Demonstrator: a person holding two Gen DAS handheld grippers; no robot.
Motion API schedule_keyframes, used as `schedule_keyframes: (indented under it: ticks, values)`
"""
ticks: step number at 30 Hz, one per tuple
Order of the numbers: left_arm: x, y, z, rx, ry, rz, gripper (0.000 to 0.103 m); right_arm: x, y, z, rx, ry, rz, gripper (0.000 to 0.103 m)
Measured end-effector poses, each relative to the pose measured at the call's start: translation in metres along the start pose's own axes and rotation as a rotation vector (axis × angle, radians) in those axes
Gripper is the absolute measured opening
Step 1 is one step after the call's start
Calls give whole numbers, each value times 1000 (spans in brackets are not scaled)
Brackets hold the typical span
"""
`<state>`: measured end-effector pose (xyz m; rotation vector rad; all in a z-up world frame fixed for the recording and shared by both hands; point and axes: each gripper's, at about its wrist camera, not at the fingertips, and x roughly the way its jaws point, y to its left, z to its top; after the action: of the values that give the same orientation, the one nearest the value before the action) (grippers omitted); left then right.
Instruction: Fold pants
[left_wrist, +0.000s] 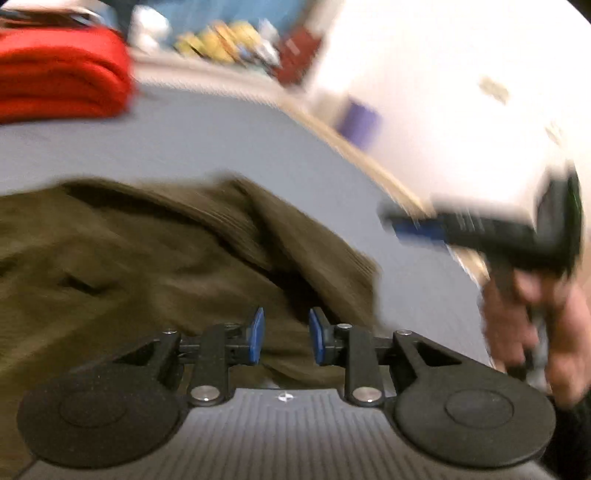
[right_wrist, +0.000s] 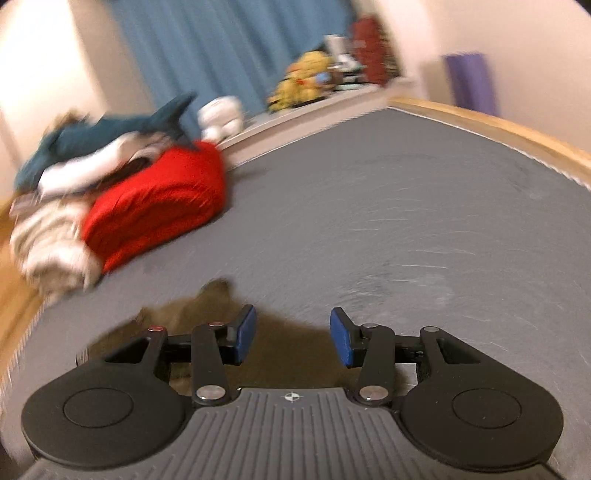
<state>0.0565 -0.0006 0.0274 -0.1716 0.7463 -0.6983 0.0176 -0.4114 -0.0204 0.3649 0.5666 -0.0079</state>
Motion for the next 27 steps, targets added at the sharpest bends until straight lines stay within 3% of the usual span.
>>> schedule_keyframes:
  ticks: [4,8,14,17,19,20,22,24,27]
  values:
    - [-3,67,-9,-252,-6,177,29,20,42,-8,-139,22,12,47]
    - [-12,89,2,-247,-3,270,29,48,76,-14,-300,27,-43,46]
    - [-41,95,15,-299,-49,252,30,99,91,0,-364,110,-121,55]
    - [-26,94,21,-300,-56,252,30,130,101,-5,-457,169,-156,59]
    - [-22,90,22,-310,-53,252,30,140,101,-12,-491,175,-187,53]
    - [-22,89,22,-313,-52,248,30,142,99,-14,-501,174,-206,44]
    - [-11,91,18,-307,-56,247,30,142,93,-16,-507,173,-226,19]
    - [-10,91,17,-306,-55,249,30,132,86,-8,-457,132,-221,14]
    - [-9,92,15,-313,-53,250,30,93,67,16,-329,-15,-235,8]
